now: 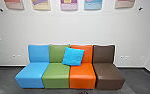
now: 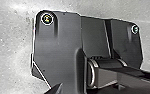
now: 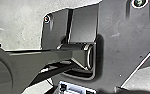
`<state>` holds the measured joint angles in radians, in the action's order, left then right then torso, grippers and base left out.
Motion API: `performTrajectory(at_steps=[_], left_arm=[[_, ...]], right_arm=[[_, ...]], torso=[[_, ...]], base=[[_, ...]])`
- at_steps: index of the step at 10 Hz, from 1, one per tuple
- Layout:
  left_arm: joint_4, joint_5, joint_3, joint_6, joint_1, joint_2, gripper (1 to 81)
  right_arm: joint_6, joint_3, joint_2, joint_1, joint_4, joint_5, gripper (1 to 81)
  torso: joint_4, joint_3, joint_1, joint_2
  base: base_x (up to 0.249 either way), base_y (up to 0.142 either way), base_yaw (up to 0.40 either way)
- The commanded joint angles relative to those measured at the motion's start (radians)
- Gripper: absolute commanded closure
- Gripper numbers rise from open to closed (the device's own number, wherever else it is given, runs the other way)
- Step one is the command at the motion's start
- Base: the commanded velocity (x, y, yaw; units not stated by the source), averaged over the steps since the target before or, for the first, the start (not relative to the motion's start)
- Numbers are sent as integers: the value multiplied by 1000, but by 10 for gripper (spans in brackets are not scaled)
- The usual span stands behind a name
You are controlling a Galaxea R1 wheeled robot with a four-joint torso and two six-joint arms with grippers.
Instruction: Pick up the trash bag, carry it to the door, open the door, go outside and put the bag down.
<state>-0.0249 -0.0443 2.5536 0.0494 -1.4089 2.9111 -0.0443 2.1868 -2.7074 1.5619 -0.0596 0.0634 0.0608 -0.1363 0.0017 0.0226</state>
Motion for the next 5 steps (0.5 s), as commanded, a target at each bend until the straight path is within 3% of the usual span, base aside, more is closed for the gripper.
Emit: performTrajectory(at_steps=[1,3,5], left_arm=[[-9,-57,-6,-9,49,-10,10],[-9,-57,-6,-9,49,-10,10],[-9,-57,-6,-9,48,-12,10]], right_arm=[[1,-13,18,-30,10,-54,10],[1,-13,18,-30,12,-54,10],[1,-13,21,-30,14,-47,10]], torso=[[0,0,0,0],[0,0,0,0],[0,0,1,-1]], base=[[127,0,0],[112,0,0],[35,0,0]])
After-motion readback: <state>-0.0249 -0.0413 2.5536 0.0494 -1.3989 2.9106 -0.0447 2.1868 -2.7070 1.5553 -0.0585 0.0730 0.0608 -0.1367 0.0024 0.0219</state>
